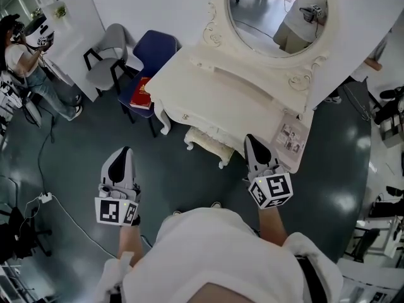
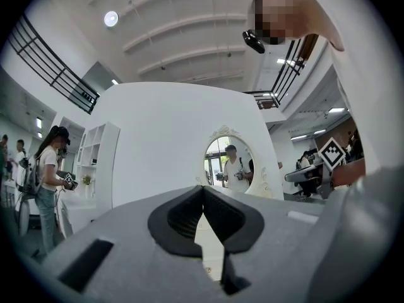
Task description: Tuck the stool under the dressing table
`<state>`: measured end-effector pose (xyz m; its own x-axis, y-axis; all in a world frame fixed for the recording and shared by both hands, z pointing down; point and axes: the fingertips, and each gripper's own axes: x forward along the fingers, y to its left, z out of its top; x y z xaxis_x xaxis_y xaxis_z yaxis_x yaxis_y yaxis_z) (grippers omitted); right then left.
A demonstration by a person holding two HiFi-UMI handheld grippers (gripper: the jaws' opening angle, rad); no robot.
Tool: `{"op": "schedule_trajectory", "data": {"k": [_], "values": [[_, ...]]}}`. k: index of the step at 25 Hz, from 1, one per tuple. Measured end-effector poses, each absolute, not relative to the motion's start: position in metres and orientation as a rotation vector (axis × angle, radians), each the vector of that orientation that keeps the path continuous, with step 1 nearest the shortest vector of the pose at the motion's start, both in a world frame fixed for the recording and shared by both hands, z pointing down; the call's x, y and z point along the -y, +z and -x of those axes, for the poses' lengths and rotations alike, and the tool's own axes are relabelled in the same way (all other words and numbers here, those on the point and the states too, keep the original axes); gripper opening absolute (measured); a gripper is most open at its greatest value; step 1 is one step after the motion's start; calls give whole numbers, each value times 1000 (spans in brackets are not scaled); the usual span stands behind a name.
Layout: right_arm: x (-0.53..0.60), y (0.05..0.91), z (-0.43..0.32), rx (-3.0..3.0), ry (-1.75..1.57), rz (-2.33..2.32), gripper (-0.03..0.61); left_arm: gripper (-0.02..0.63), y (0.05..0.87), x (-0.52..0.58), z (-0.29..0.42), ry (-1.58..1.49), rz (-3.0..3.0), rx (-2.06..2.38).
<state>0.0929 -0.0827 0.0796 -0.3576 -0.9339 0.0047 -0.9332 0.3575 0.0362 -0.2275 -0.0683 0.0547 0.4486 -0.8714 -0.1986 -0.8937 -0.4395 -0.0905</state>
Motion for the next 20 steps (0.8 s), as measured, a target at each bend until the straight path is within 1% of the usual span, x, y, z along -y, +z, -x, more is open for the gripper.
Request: {"op": "schedule_trajectory", "data": {"k": [20], "values": [[88,76,-100,2587,-45,-1720,2,15,55,71,207,215,2522,-1549]]}}
